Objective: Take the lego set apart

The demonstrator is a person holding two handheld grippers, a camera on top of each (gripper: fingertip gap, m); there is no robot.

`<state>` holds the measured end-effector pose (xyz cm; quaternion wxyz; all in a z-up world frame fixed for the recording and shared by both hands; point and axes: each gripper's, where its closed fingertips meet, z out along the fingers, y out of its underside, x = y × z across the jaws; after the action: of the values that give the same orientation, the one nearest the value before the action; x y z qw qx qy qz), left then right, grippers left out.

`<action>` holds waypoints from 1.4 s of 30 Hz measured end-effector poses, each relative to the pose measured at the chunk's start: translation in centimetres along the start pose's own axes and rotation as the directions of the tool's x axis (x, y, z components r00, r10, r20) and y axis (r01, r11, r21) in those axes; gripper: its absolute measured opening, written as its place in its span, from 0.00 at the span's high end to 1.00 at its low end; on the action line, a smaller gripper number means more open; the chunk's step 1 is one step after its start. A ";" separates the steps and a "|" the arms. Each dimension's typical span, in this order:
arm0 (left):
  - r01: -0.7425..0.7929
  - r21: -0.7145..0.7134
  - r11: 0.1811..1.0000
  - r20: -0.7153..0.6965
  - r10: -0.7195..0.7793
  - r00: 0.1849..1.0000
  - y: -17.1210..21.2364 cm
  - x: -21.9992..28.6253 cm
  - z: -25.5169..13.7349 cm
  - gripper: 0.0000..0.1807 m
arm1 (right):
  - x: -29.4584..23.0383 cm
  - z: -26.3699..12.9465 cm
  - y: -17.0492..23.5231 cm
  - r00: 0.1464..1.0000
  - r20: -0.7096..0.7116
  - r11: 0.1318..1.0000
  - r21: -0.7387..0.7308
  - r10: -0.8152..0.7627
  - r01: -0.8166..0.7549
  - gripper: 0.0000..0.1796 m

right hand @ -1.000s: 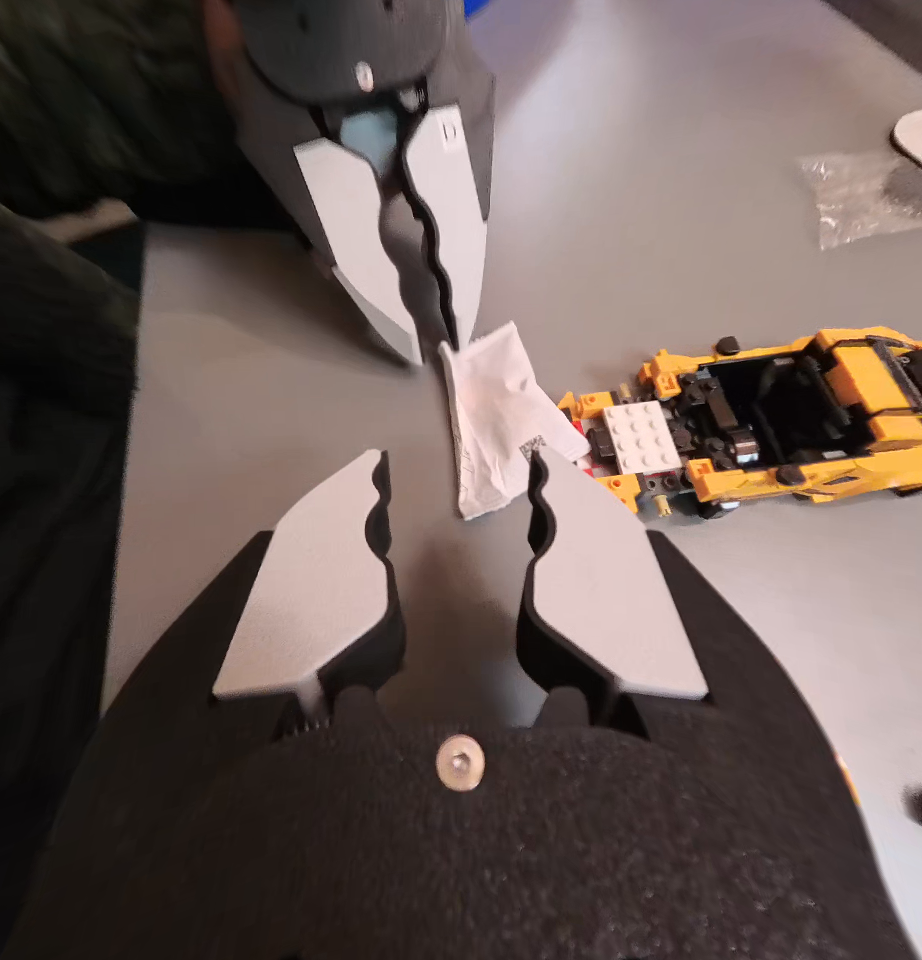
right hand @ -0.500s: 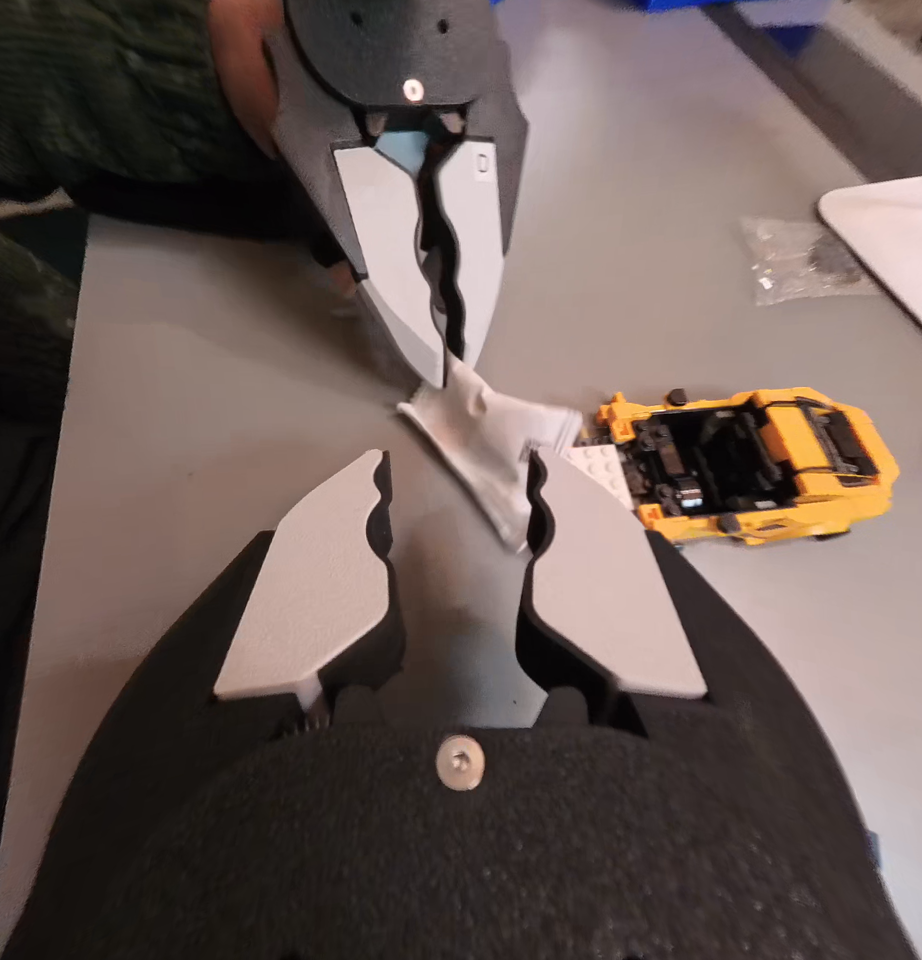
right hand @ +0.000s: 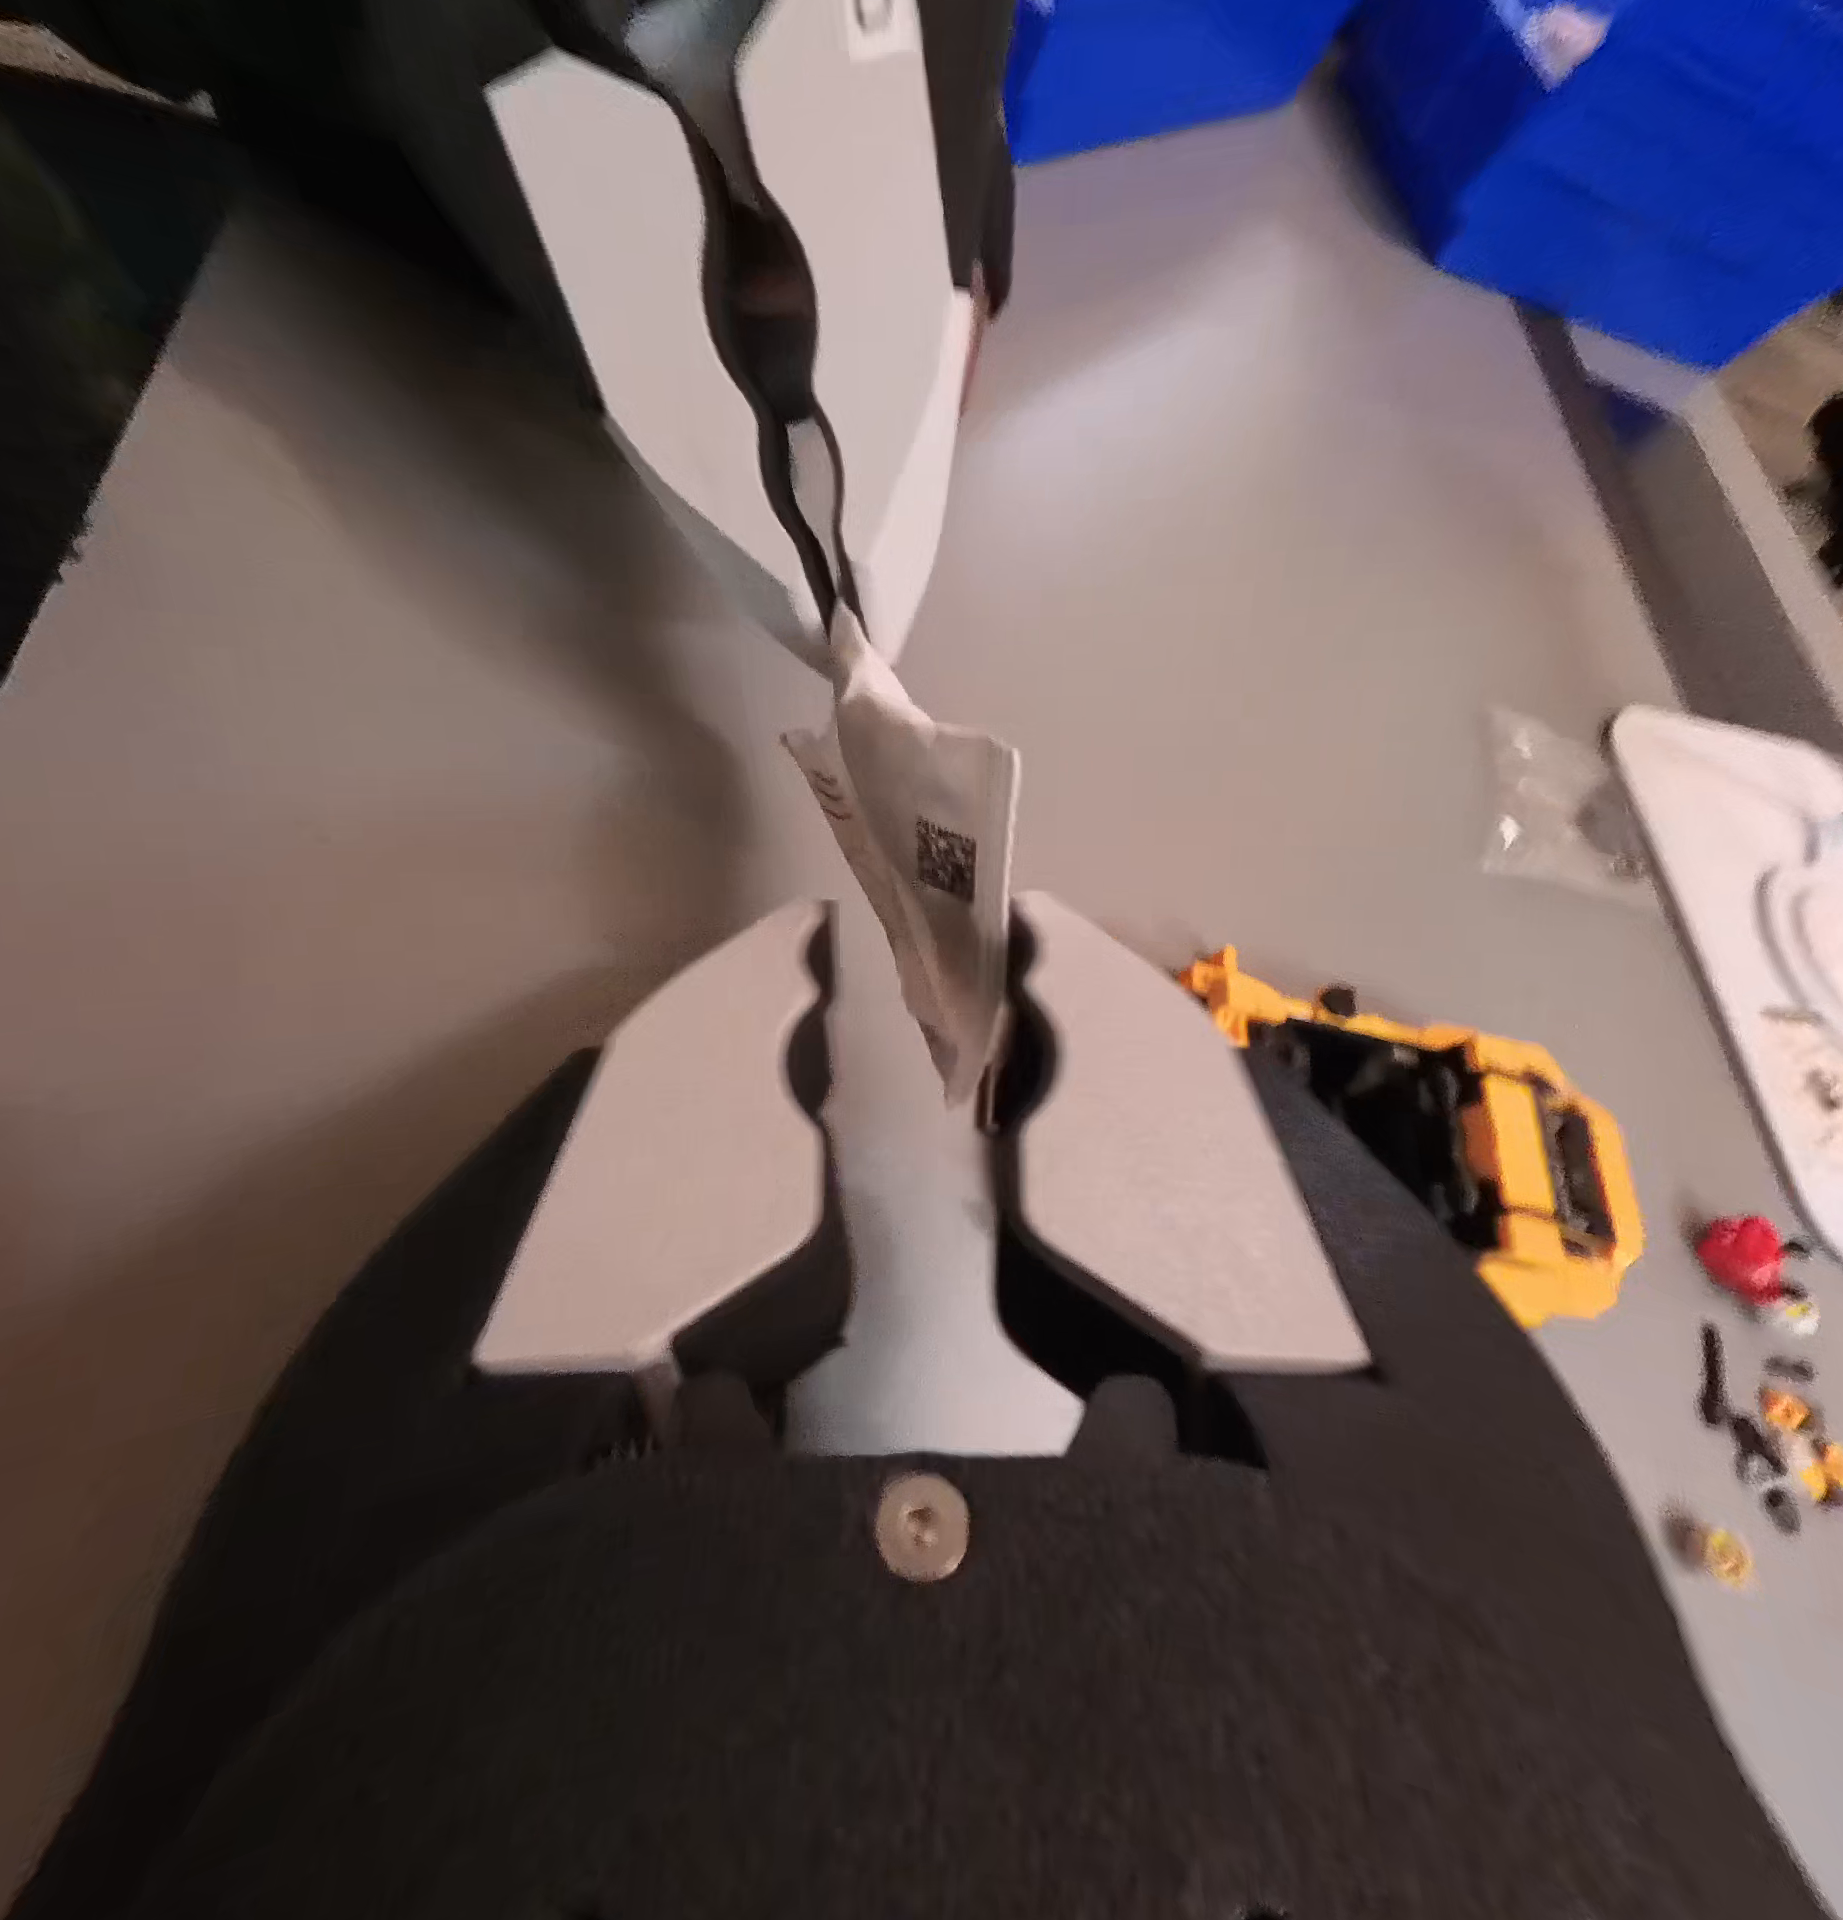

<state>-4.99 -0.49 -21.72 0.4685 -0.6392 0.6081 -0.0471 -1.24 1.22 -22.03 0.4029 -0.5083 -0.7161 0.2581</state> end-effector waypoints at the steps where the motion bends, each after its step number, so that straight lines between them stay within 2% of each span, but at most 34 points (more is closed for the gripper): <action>1: -0.001 0.002 1.000 0.004 0.001 1.000 0.0 0.0 -0.1 0.98 | 0.0 -0.1 -0.6 0.999 -0.017 0.999 0.030 -0.031 0.032 0.95; 4: 0.003 0.062 0.998 0.038 -0.005 0.999 -0.7 -0.4 -0.9 0.97 | 0.1 -0.7 -1.7 0.992 -0.069 0.992 0.062 -0.105 0.109 0.95; 6: 0.044 0.100 0.994 0.063 -0.051 0.997 -1.1 -1.0 -1.3 0.86 | 0.6 -1.7 -2.3 0.967 -0.168 0.976 0.068 -0.191 0.205 0.96; 8: 0.162 0.128 0.978 0.035 -0.168 0.985 -1.0 -1.7 -1.6 0.80 | 1.3 -3.1 -2.9 0.909 -0.296 0.947 0.042 -0.294 0.320 0.96; 10: 0.294 0.204 0.934 0.004 -0.301 0.954 -1.3 -2.5 -2.1 0.81 | 2.4 -4.7 -3.3 0.749 -0.459 0.860 -0.069 -0.478 0.506 0.96; 12: 0.457 0.283 0.843 -0.109 -0.445 0.889 -2.4 -2.7 -2.3 0.81 | 2.8 -5.9 -3.9 0.566 -0.553 0.749 -0.174 -0.612 0.639 0.96; 14: 0.673 0.306 0.673 -0.346 -0.580 0.737 -4.1 -2.4 -2.5 0.79 | 2.2 -6.2 -4.6 0.489 -0.576 0.691 -0.195 -0.655 0.696 0.96; 16: 0.872 0.233 0.430 -0.596 -0.646 0.478 -5.6 -2.7 -3.0 0.78 | 1.9 -6.0 -5.2 0.423 -0.582 0.636 -0.223 -0.694 0.738 0.96; 18: 0.964 0.164 0.208 -0.740 -0.621 0.259 -6.1 -3.9 -3.7 0.81 | 1.8 -5.9 -5.8 0.378 -0.580 0.594 -0.239 -0.722 0.768 0.96; 19: 0.984 0.113 0.138 -0.760 -0.626 0.174 -5.8 -4.2 -3.4 0.83 | 1.7 -5.9 -5.9 0.355 -0.574 0.570 -0.248 -0.738 0.783 0.96; 21: 0.996 0.001 0.088 -0.778 -0.626 0.056 -5.5 -3.5 -2.6 0.82 | 1.4 -5.7 -6.1 0.321 -0.555 0.526 -0.258 -0.767 0.811 0.96; 24: 0.998 -0.053 -0.022 -0.810 -0.583 -0.056 -5.4 -4.2 -2.6 0.82 | 1.1 -5.8 -6.1 0.288 -0.538 0.485 -0.269 -0.792 0.832 0.96; 26: 0.995 -0.102 -0.012 -0.763 -0.641 -0.086 -4.7 -3.6 -1.3 0.81 | 0.8 -5.8 -6.1 0.280 -0.533 0.471 -0.263 -0.799 0.842 0.96; 27: 0.995 -0.096 -0.005 -0.734 -0.675 -0.074 -4.2 -3.6 -0.7 0.78 | 0.6 -5.8 -6.1 0.279 -0.532 0.467 -0.258 -0.800 0.846 0.96; 29: 0.995 -0.099 -0.024 -0.755 -0.650 -0.091 -4.4 -3.9 -1.0 0.80 | 0.3 -5.6 -6.1 0.278 -0.528 0.462 -0.254 -0.802 0.850 0.96; 31: 0.991 -0.134 0.026 -0.780 -0.619 -0.089 -5.2 -3.1 -1.4 0.84 | 0.1 -5.3 -6.0 0.283 -0.523 0.461 -0.248 -0.804 0.852 0.96; 33: 0.988 -0.119 0.095 -0.801 -0.597 -0.039 -6.0 -2.4 -1.9 0.88 | 0.2 -5.2 -5.9 0.291 -0.529 0.470 -0.240 -0.797 0.850 0.96; 35: 0.987 -0.059 0.151 -0.797 -0.602 0.044 -6.1 -2.7 -2.4 0.93 | 0.5 -5.3 -5.8 0.328 -0.542 0.509 -0.223 -0.774 0.831 0.94; 37: 0.968 0.048 0.246 -0.751 -0.630 0.197 -5.8 -3.5 -2.9 0.97 | 0.9 -5.6 -5.4 0.454 -0.553 0.622 -0.155 -0.698 0.767 0.86; 38: 0.936 0.115 0.334 -0.696 -0.645 0.315 -5.4 -3.9 -3.1 0.99 | 1.2 -5.9 -5.2 0.555 -0.551 0.706 -0.089 -0.623 0.703 0.84; 40: 0.832 0.207 0.515 -0.568 -0.629 0.530 -4.6 -4.4 -3.5 0.99 | 1.8 -6.4 -4.6 0.792 -0.477 0.874 0.093 -0.381 0.477 0.84; 41: 0.775 0.224 0.591 -0.495 -0.616 0.613 -4.1 -4.7 -3.4 0.99 | 2.0 -6.7 -4.5 0.886 -0.402 0.929 0.180 -0.230 0.323 0.84; 42: 0.726 0.229 0.649 -0.445 -0.594 0.671 -3.9 -4.9 -3.4 0.99 | 2.2 -6.9 -4.6 0.947 -0.311 0.956 0.243 -0.086 0.167 0.84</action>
<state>-5.55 1.01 -14.74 0.4251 -0.6947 0.3754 -0.4424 1.84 1.40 -14.03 0.5862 -0.4352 -0.6375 0.2460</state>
